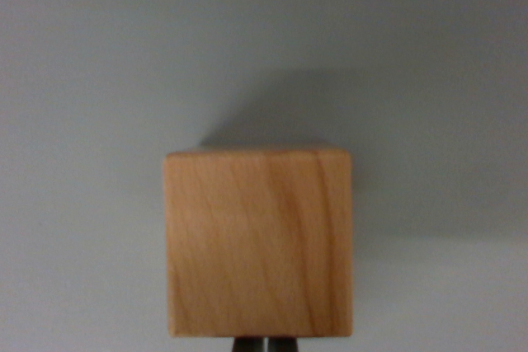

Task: Push wooden cube

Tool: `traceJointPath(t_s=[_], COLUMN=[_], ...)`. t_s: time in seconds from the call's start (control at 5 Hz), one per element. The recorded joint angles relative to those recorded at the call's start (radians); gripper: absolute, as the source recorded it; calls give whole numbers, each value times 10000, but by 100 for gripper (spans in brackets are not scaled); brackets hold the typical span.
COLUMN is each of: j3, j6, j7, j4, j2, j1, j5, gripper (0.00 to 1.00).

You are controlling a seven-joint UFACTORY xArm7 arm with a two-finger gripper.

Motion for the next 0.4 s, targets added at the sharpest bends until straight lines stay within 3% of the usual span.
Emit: traceJointPath(t_s=[0.2,0.4], j3=[2,2], j6=[139,139], j7=[7,7], j4=[367,367], j2=[228,228], j1=[0,0], j5=[-2,-2], gripper=[100,100])
